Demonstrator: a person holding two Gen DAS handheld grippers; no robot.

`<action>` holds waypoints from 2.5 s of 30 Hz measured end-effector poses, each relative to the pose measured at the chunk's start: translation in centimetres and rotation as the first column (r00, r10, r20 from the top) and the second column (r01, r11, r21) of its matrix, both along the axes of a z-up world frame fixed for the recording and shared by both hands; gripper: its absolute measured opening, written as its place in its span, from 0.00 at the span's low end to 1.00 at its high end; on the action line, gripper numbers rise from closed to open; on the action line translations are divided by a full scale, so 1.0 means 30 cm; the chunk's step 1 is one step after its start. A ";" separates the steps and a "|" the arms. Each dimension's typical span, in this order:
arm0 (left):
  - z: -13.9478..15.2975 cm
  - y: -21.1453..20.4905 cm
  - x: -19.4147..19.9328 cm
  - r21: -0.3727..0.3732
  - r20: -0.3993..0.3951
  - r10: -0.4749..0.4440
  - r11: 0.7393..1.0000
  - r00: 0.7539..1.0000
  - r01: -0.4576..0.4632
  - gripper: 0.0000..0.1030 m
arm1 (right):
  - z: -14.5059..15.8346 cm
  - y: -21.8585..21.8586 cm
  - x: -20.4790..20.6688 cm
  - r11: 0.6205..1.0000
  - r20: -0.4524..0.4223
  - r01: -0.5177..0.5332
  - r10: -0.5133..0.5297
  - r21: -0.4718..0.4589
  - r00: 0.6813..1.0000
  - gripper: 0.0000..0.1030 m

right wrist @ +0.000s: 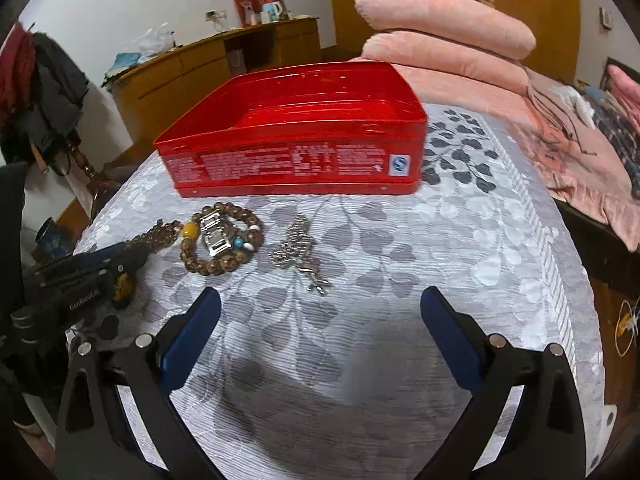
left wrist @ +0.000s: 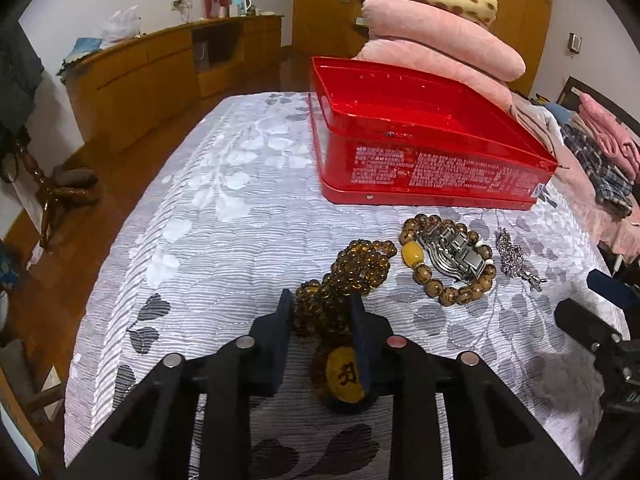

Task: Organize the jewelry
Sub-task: 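Grasp the tiger-eye bead strand with the left tool while the right tool grasps the silver chain, then carry the bead strand and silver chain into the red tin and open both tools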

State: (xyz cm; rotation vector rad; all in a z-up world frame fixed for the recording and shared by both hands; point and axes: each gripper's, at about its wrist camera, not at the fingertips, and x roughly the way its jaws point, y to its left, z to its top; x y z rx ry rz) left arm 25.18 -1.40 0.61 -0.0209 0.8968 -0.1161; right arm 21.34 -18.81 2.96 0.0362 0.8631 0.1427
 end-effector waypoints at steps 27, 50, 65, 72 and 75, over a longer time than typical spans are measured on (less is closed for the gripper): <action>-0.007 0.010 0.017 -0.034 -0.006 0.002 0.999 1.000 -0.002 0.27 | -0.077 0.066 0.157 0.994 -0.094 -0.069 0.061 -0.081 0.994 0.60; 0.007 -0.021 -0.003 -0.038 0.001 -0.009 0.999 1.000 0.009 0.27 | -0.041 0.011 0.077 1.000 -0.060 -0.014 0.014 0.001 0.998 0.16; 0.094 -0.054 -0.087 -0.046 0.065 -0.033 0.998 0.997 0.036 0.26 | 0.074 0.026 -0.040 1.000 0.008 -0.012 0.012 -0.001 1.000 0.16; 0.139 -0.054 -0.099 -0.045 0.097 -0.027 0.998 0.995 0.032 0.26 | 0.110 0.039 -0.053 1.000 0.029 -0.020 0.020 -0.009 0.999 0.16; 0.157 -0.058 -0.090 -0.046 0.108 -0.026 0.998 0.994 0.031 0.26 | 0.121 0.040 -0.047 1.000 0.034 -0.023 0.024 -0.012 0.999 0.16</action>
